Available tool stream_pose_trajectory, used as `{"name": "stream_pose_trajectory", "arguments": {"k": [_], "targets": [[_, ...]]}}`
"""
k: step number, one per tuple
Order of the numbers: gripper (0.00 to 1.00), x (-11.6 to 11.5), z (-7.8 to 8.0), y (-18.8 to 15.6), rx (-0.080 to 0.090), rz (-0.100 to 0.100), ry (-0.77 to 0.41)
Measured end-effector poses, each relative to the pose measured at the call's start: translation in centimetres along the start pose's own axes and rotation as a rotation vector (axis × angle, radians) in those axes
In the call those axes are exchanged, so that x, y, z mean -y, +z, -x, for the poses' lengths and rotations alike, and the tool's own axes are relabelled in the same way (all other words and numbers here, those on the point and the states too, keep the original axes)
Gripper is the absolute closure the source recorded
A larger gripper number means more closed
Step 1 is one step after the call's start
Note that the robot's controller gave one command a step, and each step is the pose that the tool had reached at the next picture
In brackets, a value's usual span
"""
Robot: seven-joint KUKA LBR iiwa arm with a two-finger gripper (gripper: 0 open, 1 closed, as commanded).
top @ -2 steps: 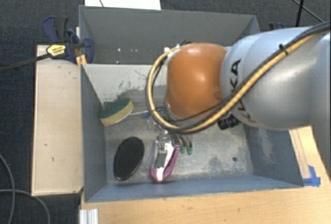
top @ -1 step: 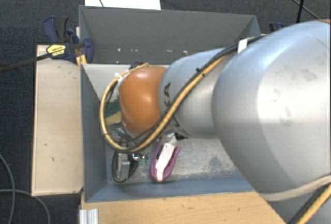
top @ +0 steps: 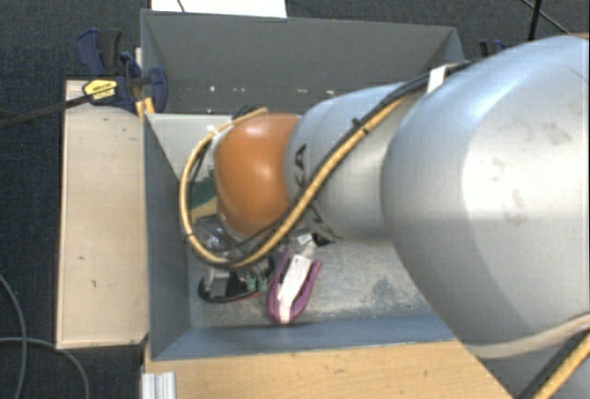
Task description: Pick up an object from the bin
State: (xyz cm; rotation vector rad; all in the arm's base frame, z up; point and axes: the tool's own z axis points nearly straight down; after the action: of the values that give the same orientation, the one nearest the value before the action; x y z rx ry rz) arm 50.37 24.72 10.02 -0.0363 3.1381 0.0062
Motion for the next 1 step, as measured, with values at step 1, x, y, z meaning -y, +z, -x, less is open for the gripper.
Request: {"name": "stream_pose_trajectory", "arguments": {"k": [1], "targets": [[1.0,1.29,0.04,-9.09,0.006,0.0,0.013]]}}
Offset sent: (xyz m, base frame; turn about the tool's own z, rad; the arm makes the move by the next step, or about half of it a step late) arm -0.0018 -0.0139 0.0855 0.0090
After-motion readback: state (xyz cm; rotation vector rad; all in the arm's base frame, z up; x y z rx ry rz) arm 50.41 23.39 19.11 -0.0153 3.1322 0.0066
